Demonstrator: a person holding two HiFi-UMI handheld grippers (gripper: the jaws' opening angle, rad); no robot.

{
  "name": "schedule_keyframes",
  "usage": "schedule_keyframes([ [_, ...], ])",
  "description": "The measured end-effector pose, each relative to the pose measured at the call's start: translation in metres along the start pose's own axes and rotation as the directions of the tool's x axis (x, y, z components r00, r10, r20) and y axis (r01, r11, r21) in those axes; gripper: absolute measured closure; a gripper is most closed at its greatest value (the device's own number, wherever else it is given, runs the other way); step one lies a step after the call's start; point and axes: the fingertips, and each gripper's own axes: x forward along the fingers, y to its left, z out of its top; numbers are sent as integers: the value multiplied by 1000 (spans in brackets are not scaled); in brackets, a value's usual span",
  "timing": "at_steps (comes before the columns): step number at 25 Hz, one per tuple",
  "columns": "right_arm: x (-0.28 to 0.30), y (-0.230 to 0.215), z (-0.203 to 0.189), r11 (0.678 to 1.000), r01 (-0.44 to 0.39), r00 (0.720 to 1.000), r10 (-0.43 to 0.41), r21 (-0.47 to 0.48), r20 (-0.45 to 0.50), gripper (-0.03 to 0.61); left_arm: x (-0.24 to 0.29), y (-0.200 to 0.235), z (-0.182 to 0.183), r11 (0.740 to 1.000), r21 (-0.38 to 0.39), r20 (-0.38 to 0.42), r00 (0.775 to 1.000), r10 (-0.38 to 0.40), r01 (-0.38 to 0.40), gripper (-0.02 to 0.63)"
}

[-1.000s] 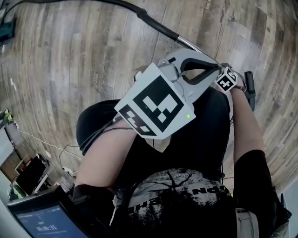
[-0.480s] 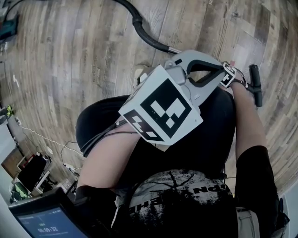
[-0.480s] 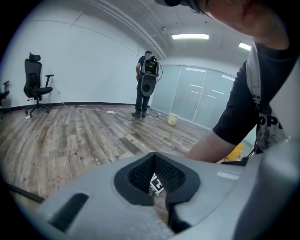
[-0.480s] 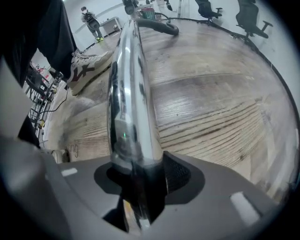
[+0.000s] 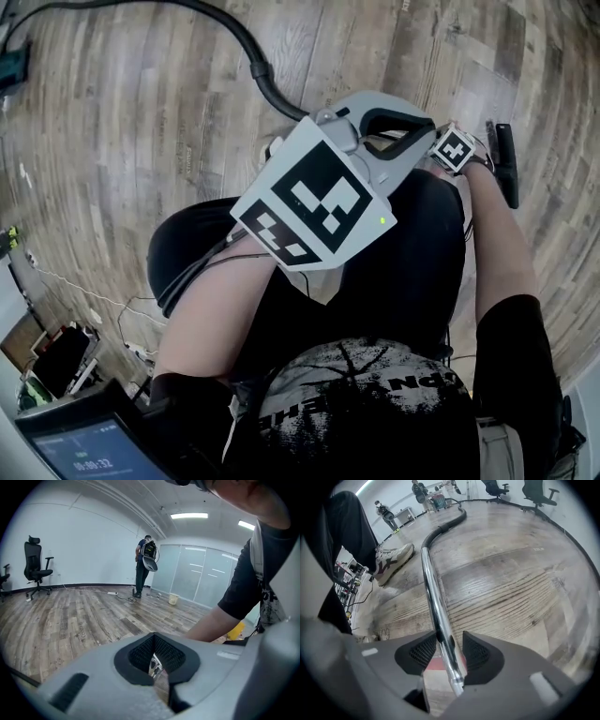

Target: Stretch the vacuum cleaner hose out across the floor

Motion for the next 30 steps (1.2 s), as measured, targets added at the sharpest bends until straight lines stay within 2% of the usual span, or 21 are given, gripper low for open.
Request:
schedule_keyframes([
  [2,-10,-15,-4,998,69,998,-69,-14,1,447,2,1,0,1000,5,-4,1000,1,-1,614],
  [3,-14,-18,-2,997,76,997,-75,-5,23,478,3,2,-1,1000,8,-8,1000,2,-2,614],
  [7,-29,-20,12,996,48,990,-58,82,126,533,6,7,-1,1000,14,-13,1000,1,-1,614],
  [10,-41,-23,18,988,53,979,-80,143,190,572,11,12,2,1000,21,-7,1000,-16,16,614],
  [13,-57,-23,34,979,61,959,-111,194,259,572,8,15,5,998,18,5,998,-61,61,614],
  [16,-91,-21,60,972,91,926,-163,218,340,572,1,26,6,997,38,1,998,-62,62,614],
  [19,-139,-9,96,974,95,890,-175,204,421,572,-5,45,4,998,-2,30,998,-63,63,614],
  [22,-195,27,138,988,46,868,-113,148,483,572,-24,56,4,997,-59,64,997,-47,51,614],
  [24,-244,55,159,994,24,853,-75,104,516,572,-43,53,23,993,-114,95,995,-28,39,614],
  [26,-300,80,176,997,14,822,-55,77,566,572,-64,45,48,988,-154,106,994,-7,24,614],
  [28,-358,105,191,998,2,794,-38,60,607,572,-88,33,70,983,-181,91,996,9,7,614],
  [30,-414,132,205,999,-3,778,-23,40,627,572,-117,22,92,978,-207,66,997,30,-16,614],
])
